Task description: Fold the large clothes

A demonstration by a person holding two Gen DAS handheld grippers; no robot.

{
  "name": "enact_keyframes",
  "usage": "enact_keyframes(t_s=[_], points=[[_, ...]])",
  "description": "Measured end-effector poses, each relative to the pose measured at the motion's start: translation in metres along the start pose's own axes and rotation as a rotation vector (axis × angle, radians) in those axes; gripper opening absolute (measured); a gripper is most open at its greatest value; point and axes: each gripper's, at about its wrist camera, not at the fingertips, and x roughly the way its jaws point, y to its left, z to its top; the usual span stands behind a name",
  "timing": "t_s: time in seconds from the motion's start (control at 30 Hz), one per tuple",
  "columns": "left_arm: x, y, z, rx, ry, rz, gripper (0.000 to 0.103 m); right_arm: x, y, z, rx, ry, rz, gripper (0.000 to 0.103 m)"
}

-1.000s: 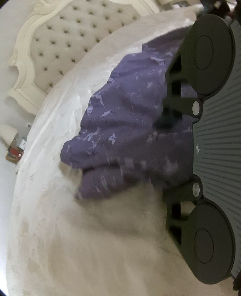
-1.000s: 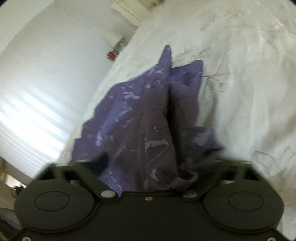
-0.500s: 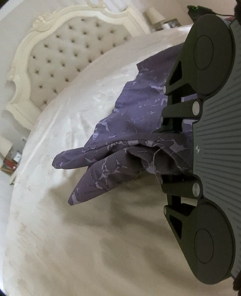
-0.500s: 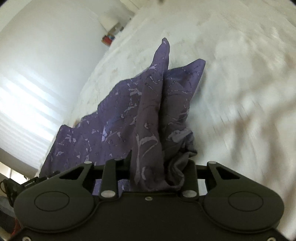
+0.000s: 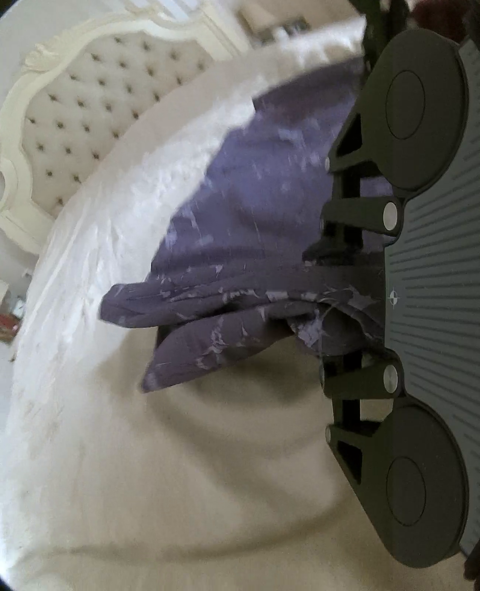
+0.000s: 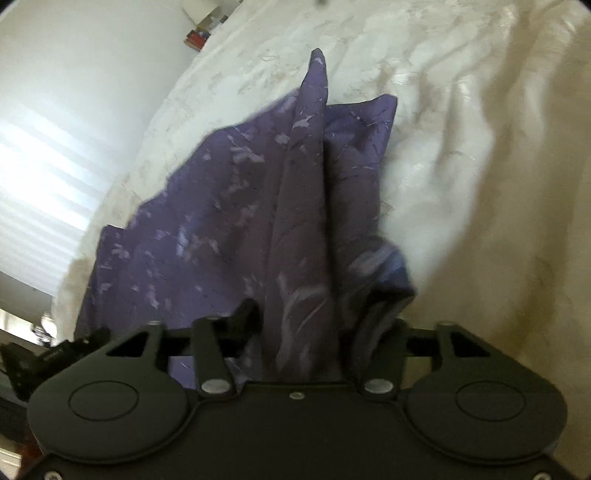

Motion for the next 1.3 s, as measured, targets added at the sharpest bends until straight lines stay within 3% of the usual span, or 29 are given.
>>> enact_keyframes(t_s=[0.03, 0.2, 0.27, 0.37, 0.53, 0.67, 0.8, 0.9, 1.13, 1.3], points=[[0.003, 0.001, -0.001, 0.01, -0.011, 0.028, 0.051, 0.001, 0.0, 0.002, -0.006, -0.01, -0.014, 0.074], [0.012, 0.005, -0.007, 0.028, -0.092, 0.113, 0.067, 0.004, -0.002, -0.003, -0.041, -0.066, -0.075, 0.09], [0.007, 0.009, -0.012, 0.01, -0.112, 0.128, 0.072, 0.0, 0.001, -0.01, -0.06, -0.101, -0.106, 0.091], [0.003, 0.015, -0.014, -0.025, -0.135, 0.146, 0.074, -0.006, 0.0, -0.012, -0.059, -0.159, -0.136, 0.092], [-0.01, 0.009, -0.026, 0.017, -0.188, 0.188, 0.074, -0.018, -0.004, -0.009, -0.025, -0.273, -0.157, 0.093], [-0.035, 0.0, -0.035, 0.052, -0.306, 0.213, 0.074, -0.03, -0.003, -0.005, -0.017, -0.336, -0.12, 0.102], [-0.054, -0.012, -0.035, 0.058, -0.364, 0.231, 0.075, -0.027, -0.006, 0.004, -0.008, -0.267, -0.077, 0.102], [-0.066, -0.025, -0.035, 0.07, -0.376, 0.185, 0.078, -0.014, -0.009, 0.017, 0.0, -0.183, -0.04, 0.102], [-0.055, -0.07, -0.025, 0.169, -0.319, 0.137, 0.081, 0.021, -0.011, 0.042, -0.055, -0.017, 0.006, 0.103], [-0.026, -0.108, -0.014, 0.23, -0.269, 0.111, 0.081, 0.038, -0.011, 0.053, -0.095, 0.012, 0.057, 0.103]])
